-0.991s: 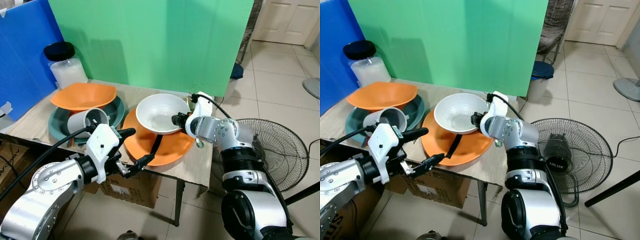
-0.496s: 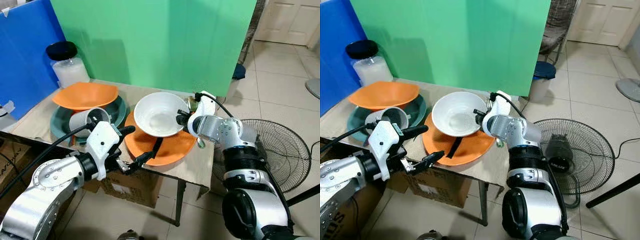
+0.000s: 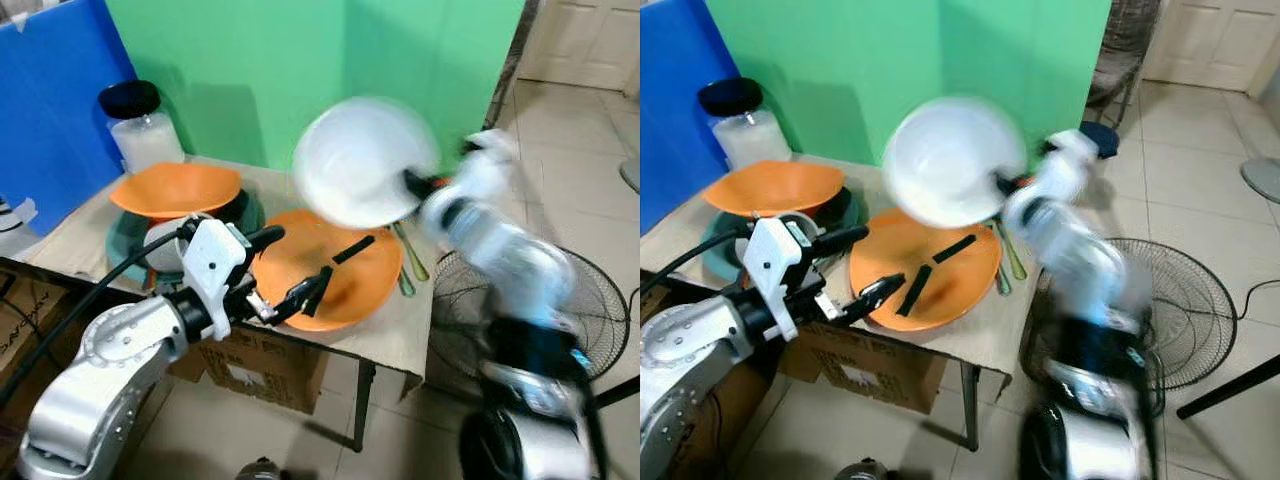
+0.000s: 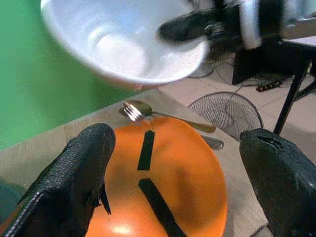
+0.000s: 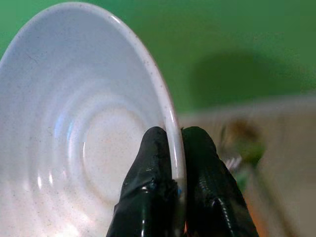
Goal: Setting the table
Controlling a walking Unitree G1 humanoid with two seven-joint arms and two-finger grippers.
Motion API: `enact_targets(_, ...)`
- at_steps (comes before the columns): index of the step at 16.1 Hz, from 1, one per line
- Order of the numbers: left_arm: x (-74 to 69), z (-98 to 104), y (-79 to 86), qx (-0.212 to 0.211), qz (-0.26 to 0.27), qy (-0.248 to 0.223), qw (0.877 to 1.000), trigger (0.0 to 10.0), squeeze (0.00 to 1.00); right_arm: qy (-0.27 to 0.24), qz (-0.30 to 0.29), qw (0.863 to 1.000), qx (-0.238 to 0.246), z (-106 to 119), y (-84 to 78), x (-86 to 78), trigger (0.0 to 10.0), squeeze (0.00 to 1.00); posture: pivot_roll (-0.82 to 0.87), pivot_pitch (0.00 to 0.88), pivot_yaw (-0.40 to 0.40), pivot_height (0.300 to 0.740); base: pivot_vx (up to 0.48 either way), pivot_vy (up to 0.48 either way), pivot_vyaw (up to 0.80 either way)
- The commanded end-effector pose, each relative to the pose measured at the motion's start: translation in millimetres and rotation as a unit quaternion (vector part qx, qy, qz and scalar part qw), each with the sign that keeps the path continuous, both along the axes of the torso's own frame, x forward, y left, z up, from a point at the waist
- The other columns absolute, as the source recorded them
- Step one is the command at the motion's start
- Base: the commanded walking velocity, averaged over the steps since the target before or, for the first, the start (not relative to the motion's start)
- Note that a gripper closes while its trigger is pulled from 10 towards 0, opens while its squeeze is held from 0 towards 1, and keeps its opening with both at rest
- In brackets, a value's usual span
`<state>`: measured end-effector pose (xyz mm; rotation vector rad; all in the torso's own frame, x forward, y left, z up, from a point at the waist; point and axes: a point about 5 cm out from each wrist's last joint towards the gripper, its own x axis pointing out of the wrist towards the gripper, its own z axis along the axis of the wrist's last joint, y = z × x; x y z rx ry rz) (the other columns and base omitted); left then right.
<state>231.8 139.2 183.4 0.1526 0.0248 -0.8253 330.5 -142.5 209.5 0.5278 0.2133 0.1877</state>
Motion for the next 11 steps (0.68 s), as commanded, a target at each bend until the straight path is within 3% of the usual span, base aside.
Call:
enact_targets(1,-0.3,5,-0.9,-0.003,0.005,-0.016,1.000,10.0,0.00,-0.055,0.004,0.998,-0.011,17,-0.3,-6.1,0.0,0.00,0.12,0.000,0.061,0.740,0.000,0.000,0.00)
enact_targets(2,3.1,6,-1.7,-0.014,0.041,-0.026,0.999,10.0,0.00,-0.078,-0.022,0.995,-0.052,17,-14.5,-25.2,0.0,0.00,0.11,0.000,0.068,0.740,0.000,0.000,0.00)
enact_targets(4,4.9,8,-1.7,-0.029,0.071,-0.038,0.996,10.0,0.00,-0.084,-0.047,0.992,-0.086,14,-24.2,-41.0,0.0,0.00,0.10,0.000,0.068,0.740,0.000,0.000,0.00)
enact_targets(5,5.3,9,-1.3,-0.038,0.092,-0.044,0.994,10.0,0.00,-0.086,-0.050,0.989,-0.109,8,-28.9,-54.1,8.6,0.00,0.10,0.000,0.069,0.740,0.000,0.000,0.00)
enact_targets(6,4.6,9,0.7,-0.040,0.127,-0.055,0.990,10.0,0.00,-0.096,-0.077,0.985,-0.124,-1,-37.9,-74.0,10.0,0.00,0.10,0.000,0.064,0.740,0.000,0.000,0.00)
enact_targets(7,4.1,7,3.1,-0.037,0.140,-0.052,0.988,10.0,0.00,-0.086,-0.079,0.985,-0.125,-7,-37.1,-81.9,10.0,0.00,0.10,0.000,0.059,0.740,0.000,0.000,0.00)
enact_targets(8,6.6,0,6.9,-0.015,0.164,-0.045,0.985,10.0,0.00,-0.100,-0.087,0.977,-0.164,-9,-34.5,-90.0,10.0,0.00,0.09,0.000,0.069,0.740,0.000,0.000,0.00)
enact_targets(10,8.4,0,3.2,-0.010,0.168,-0.057,0.984,10.0,0.00,-0.092,-0.097,0.975,-0.176,-13,-32.7,-94.1,10.0,0.00,0.09,0.000,0.073,0.740,0.000,0.000,0.00)
enact_targets(11,11.0,1,1.2,-0.005,0.184,-0.067,0.981,10.0,0.00,-0.087,-0.112,0.974,-0.179,-15,-33.0,-96.4,10.0,0.00,0.08,0.000,0.075,0.740,0.000,0.000,-0.80)
